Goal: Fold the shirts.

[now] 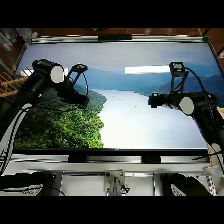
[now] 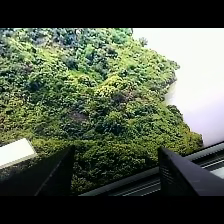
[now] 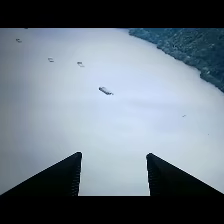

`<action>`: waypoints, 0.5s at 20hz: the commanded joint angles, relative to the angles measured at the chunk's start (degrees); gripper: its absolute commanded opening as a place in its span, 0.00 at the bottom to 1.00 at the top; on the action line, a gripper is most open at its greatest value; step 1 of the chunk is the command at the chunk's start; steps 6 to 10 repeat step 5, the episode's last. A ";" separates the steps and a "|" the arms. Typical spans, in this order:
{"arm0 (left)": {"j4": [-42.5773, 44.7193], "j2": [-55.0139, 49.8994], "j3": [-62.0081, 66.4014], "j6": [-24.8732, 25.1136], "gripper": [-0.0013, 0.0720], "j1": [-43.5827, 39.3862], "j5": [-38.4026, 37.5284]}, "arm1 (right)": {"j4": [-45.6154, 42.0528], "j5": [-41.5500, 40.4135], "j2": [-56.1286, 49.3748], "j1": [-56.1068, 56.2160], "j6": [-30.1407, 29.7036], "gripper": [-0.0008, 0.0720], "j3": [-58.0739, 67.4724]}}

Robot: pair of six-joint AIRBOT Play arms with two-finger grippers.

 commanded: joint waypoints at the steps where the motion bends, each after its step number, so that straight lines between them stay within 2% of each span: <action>1: 0.13 -0.07 -0.17 -0.22 0.84 -0.09 -0.13 | -0.39 -2.05 -0.09 0.17 -0.02 0.75 0.07; 10: 0.15 -0.07 -0.17 -0.17 0.84 -0.09 -0.07 | -0.39 -4.76 -0.09 0.17 -0.02 0.75 0.07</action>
